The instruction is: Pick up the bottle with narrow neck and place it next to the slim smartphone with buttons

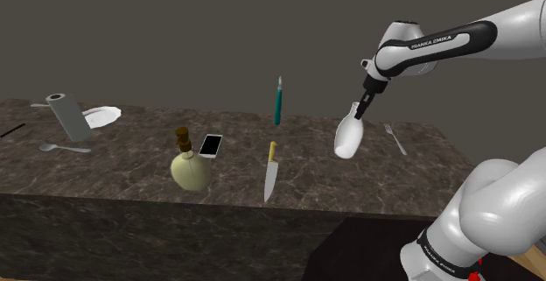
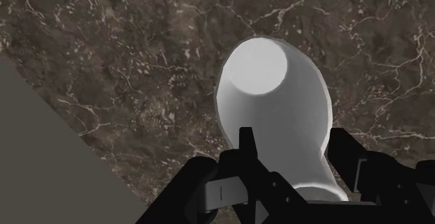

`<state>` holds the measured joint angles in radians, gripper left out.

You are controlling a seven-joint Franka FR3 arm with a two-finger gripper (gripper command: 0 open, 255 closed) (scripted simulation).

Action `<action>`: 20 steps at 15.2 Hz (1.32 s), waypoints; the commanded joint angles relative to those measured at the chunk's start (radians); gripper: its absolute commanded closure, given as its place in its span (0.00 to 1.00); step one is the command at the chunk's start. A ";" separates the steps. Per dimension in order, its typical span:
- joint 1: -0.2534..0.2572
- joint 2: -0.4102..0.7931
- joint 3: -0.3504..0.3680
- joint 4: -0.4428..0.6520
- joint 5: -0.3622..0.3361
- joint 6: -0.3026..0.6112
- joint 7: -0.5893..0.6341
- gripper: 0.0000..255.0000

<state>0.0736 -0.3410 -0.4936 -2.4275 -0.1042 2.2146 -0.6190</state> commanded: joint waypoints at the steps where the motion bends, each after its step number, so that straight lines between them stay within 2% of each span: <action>1: -0.001 -0.011 0.005 0.015 -0.003 -0.026 0.005 1.00; 20: 0.000 -0.074 0.048 0.220 -0.007 -0.291 0.031 1.00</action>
<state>0.0726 -0.4164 -0.4466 -2.2202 -0.1123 1.9354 -0.5883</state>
